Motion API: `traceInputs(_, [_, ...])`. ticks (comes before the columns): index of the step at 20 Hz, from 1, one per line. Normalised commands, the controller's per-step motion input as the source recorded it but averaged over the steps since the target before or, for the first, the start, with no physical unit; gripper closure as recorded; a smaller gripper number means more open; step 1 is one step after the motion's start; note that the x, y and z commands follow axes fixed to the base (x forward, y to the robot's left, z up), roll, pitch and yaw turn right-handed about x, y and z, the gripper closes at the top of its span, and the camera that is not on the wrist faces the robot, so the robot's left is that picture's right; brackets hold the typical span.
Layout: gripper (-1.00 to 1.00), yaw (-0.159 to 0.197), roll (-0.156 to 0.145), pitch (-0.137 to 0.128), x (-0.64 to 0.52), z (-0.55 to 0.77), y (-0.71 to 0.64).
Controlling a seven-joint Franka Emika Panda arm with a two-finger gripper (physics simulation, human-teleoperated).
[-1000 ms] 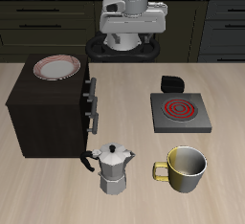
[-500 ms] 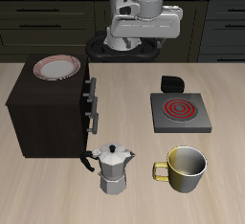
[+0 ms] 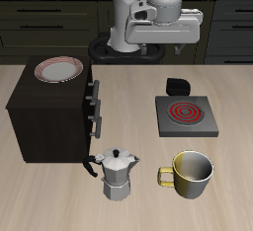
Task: Place the mug on the plate
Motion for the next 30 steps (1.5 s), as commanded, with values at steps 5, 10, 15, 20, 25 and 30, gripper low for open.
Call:
traceInputs(5, [-1.0, 0.002, 0.02, 0.016, 0.29, 0.01, 0.1])
traceInputs(10, [-1.0, -0.012, 0.002, -0.001, 0.33, 0.08, 0.1])
traceInputs(15, [-1.0, -0.005, -0.022, -0.027, 0.3, 0.12, -0.01])
traceInputs(20, [-1.0, -0.041, 0.005, -0.003, 0.36, 0.12, -0.04])
traceInputs(25, [-1.0, -0.022, 0.001, 0.011, 0.28, 0.03, -0.03])
traceInputs(30, [-1.0, -0.003, 0.006, -0.015, 0.3, -0.03, 0.11])
